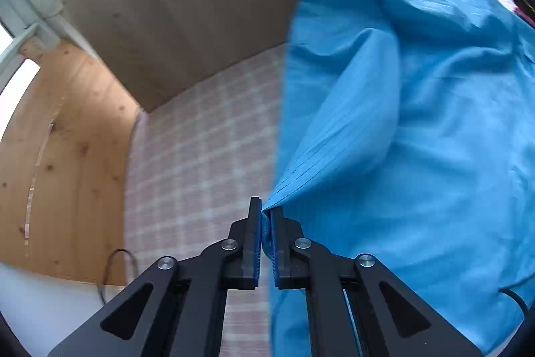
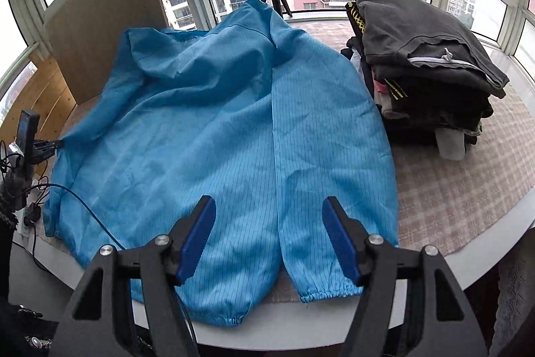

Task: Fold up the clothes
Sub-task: 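Lay the coat down on the rug and open both grippers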

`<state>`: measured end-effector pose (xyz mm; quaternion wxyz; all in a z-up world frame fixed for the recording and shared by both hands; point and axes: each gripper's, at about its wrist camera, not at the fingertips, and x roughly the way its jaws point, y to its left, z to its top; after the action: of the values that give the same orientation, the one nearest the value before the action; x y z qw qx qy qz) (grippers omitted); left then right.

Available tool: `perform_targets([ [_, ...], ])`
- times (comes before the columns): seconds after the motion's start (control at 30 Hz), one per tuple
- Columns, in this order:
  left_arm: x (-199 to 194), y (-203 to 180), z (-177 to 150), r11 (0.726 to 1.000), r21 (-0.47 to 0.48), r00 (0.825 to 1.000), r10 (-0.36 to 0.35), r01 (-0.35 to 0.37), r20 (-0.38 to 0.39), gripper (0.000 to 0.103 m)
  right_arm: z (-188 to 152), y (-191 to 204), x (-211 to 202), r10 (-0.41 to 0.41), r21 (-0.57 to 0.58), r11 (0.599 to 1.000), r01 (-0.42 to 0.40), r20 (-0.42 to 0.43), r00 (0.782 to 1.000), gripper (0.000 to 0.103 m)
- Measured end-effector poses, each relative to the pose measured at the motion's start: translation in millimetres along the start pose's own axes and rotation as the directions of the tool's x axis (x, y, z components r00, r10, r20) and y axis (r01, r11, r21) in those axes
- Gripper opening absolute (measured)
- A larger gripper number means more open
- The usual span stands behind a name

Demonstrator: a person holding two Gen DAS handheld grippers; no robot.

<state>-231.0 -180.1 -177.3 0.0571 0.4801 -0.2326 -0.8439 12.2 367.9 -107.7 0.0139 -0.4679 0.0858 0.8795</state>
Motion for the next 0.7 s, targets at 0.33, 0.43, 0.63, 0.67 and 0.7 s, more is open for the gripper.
perform_targets([
  [0.33, -64.6, 65.6, -88.0, 0.981, -0.128, 0.989, -0.139, 0.144, 0.047, 0.045, -41.8, 18.6, 27.2, 0.049, -0.045, 0.998, -0.054, -0.107, 0.993, 0.065],
  [0.43, -80.8, 23.3, -136.9, 0.940, -0.090, 0.944, -0.330, 0.328, -0.008, 0.046, -58.2, 13.4, 34.7, 0.040, -0.028, 0.999, -0.044, -0.137, 0.990, 0.065],
  [0.63, -62.4, -39.4, -192.8, 0.847, -0.112, 0.832, -0.531, 0.519, -0.163, 0.049, -80.0, 10.6, 44.6, 0.042, 0.034, 0.999, -0.037, -0.170, 0.984, 0.065],
  [0.67, -57.8, -46.2, -194.9, 0.842, -0.125, 0.823, -0.540, 0.526, -0.176, 0.051, -81.8, 13.5, 44.5, 0.041, 0.031, 0.999, -0.037, -0.169, 0.985, 0.065],
  [0.7, -53.1, -52.5, -196.3, 0.839, -0.135, 0.818, -0.544, 0.527, -0.189, 0.051, -83.1, 16.7, 43.7, 0.035, 0.023, 0.999, -0.032, -0.165, 0.986, 0.065],
])
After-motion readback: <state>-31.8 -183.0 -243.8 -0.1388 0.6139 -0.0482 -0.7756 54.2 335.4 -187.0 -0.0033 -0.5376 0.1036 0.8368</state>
